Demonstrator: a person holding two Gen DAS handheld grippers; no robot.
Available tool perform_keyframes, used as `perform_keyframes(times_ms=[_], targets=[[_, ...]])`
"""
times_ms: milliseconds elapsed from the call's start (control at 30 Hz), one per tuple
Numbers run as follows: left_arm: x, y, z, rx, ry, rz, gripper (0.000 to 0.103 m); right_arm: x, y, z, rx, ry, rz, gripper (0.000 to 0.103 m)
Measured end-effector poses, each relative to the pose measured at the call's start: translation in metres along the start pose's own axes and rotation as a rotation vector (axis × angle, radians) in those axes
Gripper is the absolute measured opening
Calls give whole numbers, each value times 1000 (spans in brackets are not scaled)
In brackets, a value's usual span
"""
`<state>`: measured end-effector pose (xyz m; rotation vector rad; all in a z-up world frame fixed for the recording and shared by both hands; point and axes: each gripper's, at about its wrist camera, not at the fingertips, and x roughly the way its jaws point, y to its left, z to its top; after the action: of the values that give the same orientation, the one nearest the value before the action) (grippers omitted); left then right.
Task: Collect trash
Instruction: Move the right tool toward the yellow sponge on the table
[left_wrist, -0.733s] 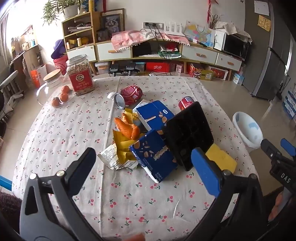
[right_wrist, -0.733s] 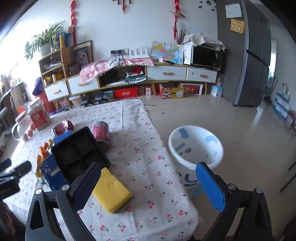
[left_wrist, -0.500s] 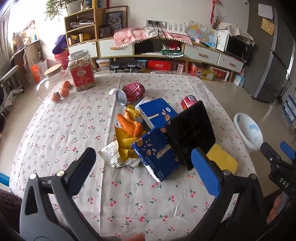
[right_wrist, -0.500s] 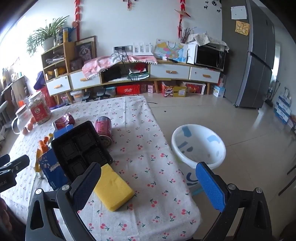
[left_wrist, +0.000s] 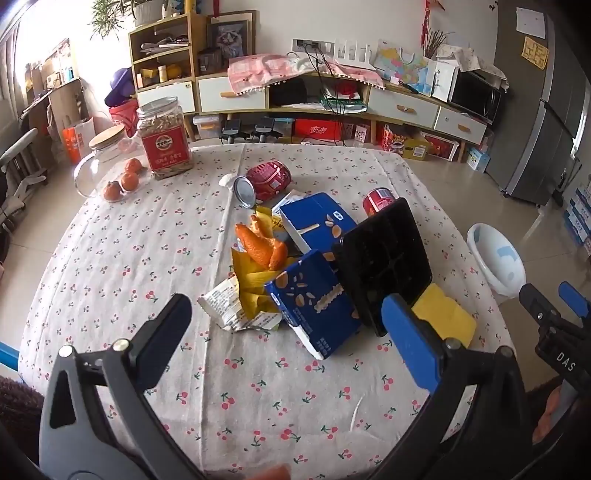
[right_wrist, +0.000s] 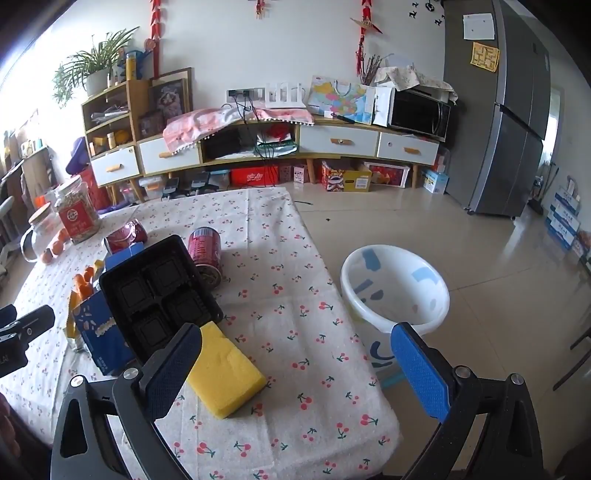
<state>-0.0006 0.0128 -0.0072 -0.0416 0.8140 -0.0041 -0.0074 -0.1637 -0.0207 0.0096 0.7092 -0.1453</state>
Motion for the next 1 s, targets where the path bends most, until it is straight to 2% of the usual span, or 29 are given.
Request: perform_keyframes(times_ms=[267, 1000], targets=[[1, 2, -1, -4, 8, -3, 102, -5, -13, 1, 7, 10, 11, 103], [-3, 3, -1, -11, 11, -15, 102, -7, -12, 4, 16, 14, -3, 103]])
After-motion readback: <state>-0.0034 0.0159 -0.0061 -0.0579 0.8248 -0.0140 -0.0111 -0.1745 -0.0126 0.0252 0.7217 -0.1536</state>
